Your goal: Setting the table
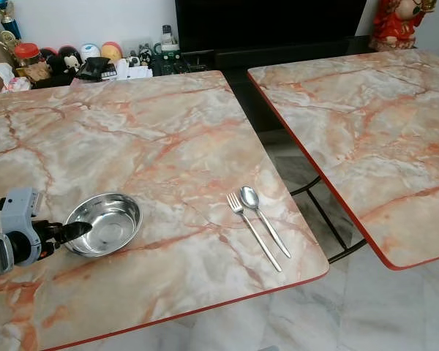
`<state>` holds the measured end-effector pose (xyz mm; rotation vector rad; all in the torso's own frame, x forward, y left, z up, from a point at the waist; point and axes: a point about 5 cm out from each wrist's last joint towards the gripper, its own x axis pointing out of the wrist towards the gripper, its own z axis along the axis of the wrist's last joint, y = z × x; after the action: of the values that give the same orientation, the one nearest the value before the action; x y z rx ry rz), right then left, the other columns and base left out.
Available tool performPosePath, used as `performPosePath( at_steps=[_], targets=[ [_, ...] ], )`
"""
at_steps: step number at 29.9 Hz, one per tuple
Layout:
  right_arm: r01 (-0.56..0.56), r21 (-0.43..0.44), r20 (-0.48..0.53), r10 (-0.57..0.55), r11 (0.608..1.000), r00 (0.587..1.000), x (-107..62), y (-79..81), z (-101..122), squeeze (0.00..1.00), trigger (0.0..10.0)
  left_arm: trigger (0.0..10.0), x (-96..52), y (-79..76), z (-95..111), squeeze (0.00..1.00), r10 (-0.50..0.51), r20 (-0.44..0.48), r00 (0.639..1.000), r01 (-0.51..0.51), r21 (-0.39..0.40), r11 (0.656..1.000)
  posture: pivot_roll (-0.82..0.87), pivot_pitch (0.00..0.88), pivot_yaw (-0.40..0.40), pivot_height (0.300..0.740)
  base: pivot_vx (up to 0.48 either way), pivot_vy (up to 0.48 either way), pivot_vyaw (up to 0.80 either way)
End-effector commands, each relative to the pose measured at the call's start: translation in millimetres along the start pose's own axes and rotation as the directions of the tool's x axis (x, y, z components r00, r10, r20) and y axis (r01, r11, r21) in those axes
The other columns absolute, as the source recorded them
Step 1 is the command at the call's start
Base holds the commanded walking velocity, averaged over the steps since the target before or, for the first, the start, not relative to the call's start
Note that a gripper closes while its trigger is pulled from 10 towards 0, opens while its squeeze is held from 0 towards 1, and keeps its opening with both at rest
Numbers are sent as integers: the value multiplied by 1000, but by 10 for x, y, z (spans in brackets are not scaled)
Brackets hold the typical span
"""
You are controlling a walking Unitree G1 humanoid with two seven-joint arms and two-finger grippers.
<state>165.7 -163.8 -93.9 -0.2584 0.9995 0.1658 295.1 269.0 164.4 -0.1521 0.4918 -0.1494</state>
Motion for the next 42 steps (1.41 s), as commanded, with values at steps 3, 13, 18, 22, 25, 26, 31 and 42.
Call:
performPosePath(
  at_steps=[3, 13, 18, 22, 25, 26, 31, 42],
  targets=[
    [-9, -2, -26, 9, 1000, 1000, -11, 32, -71, 0, 10000, 10000, 11, -40, -22, 0, -8, -16, 1000, 8, 1, 1000, 85, 138, 40, 740, 0, 0, 0],
    [-10, 0, -26, 10, 1000, 1000, -10, 38, -71, 0, 10000, 0, 30, -28, -12, 0, 9, -7, 1000, -9, -7, 1000, 87, 140, 41, 740, 0, 0, 0],
    [-10, -1, -26, 10, 1000, 1000, -10, 39, -69, 0, 10000, 0, 27, -28, -7, 0, 10, -4, 1000, -10, -2, 1000, 86, 139, 41, 740, 0, 0, 0],
    [-9, -2, -26, 9, 1000, 1000, -10, 38, -68, 0, 10000, 0, 27, -33, -6, 0, 8, -5, 1000, -8, -1, 1000, 86, 139, 41, 740, 0, 0, 0],
    [-9, -1, -26, 9, 1000, 1000, -10, 38, -69, 0, 10000, 0, 28, -44, -15, 0, 2, -11, 1000, -2, 0, 1000, 86, 140, 42, 740, 0, 0, 0],
    [-9, -1, -26, 9, 1000, 1000, -10, 39, -69, 0, 10000, 0, 28, -47, -18, 0, 0, -13, 1000, 0, 0, 1000, 85, 140, 42, 740, 0, 0, 0],
    [-9, -2, -27, 9, 1000, 1000, -10, 39, -71, 0, 10000, 0, 27, -58, -51, 0, -2, -33, 999, 2, 14, 1000, 86, 142, 42, 740, 0, 0, 0],
    [-8, -1, -27, 8, 1000, 1000, -10, 39, -70, 0, 10000, 0, 28, -51, -53, 0, 5, -35, 999, -4, 24, 1000, 87, 142, 42, 740, 0, 0, 0]
  ],
)
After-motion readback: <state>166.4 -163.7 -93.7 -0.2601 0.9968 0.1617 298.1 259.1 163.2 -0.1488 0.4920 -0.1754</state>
